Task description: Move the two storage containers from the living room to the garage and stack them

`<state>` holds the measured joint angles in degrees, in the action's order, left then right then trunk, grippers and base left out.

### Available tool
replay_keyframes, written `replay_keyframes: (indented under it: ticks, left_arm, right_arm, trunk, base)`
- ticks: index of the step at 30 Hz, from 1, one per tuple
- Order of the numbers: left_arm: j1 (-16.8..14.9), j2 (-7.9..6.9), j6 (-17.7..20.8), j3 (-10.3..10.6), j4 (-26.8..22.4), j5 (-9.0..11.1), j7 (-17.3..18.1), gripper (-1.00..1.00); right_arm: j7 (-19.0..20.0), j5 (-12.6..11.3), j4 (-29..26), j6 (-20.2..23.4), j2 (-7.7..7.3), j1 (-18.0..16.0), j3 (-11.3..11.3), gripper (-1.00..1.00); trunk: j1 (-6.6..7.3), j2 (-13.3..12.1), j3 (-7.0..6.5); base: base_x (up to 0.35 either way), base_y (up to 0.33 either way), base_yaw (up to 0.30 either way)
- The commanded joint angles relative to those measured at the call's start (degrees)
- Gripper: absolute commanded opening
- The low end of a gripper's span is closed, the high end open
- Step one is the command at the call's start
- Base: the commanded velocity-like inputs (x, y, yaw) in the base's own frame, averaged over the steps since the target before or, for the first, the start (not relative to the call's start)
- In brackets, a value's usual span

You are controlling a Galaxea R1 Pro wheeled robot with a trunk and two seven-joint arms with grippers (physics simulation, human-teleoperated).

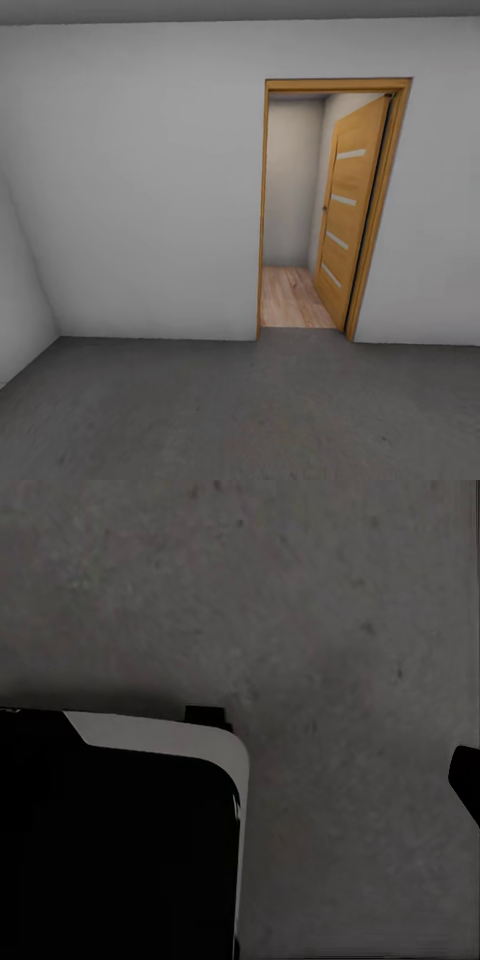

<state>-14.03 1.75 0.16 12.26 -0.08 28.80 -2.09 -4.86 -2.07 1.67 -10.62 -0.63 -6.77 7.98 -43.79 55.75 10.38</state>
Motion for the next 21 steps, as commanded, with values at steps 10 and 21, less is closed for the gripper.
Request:
replay_keyframes:
  ticks: [10,21]
  left_arm:
    - [-0.03,0.01,0.02,0.49,-0.01,0.46,-0.19,1.00]
    - [-0.03,0.01,0.02,0.49,-0.01,0.46,-0.19,1.00]
  right_arm:
    - [-0.15,-0.21,0.18,-0.28,0.02,-0.09,0.45,1.00]
    - [-0.16,-0.21,0.18,-0.28,0.02,-0.09,0.46,1.00]
  trunk:
    - [-0.67,1.27,0.62]
    - [-0.67,1.27,0.62]
  base:
    - [0.000,0.000,-0.283]
    - [0.000,0.000,-0.283]
